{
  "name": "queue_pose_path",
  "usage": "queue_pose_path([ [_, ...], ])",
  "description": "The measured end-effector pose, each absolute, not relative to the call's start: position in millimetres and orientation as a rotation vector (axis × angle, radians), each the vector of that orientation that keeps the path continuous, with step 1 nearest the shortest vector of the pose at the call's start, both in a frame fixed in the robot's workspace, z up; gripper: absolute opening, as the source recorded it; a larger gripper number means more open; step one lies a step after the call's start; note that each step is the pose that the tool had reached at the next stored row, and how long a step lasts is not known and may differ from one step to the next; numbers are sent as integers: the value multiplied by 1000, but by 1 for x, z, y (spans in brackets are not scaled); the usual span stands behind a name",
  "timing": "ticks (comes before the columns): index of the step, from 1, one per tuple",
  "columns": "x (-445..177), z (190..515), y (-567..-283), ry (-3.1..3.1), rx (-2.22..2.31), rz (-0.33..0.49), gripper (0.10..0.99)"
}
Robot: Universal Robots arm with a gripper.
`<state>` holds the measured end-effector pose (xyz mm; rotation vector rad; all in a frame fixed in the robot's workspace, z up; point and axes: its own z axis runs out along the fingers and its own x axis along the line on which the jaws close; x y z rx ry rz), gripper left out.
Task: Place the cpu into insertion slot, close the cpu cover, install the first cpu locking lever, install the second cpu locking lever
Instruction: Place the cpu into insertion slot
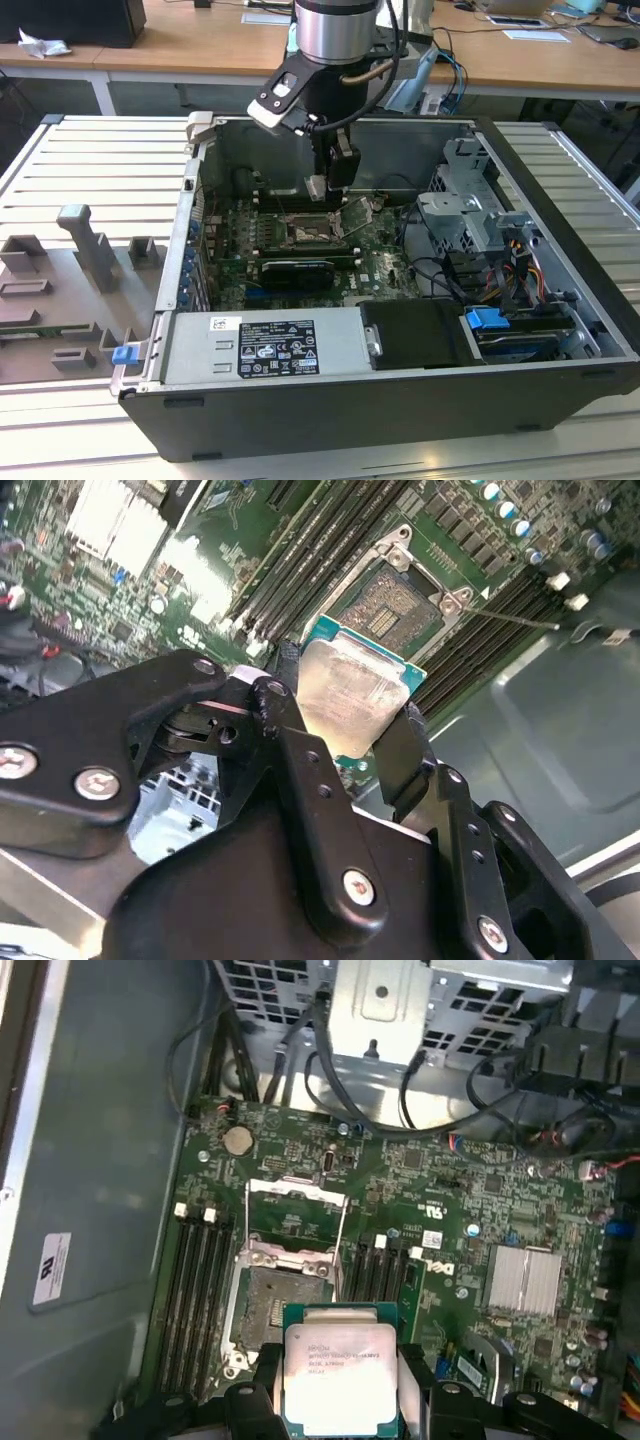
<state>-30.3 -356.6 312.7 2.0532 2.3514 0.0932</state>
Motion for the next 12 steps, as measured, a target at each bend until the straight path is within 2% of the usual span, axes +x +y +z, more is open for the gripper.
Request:
queue_pose_path([
  [12, -31, 300, -357, 2248, 2167, 87, 541],
])
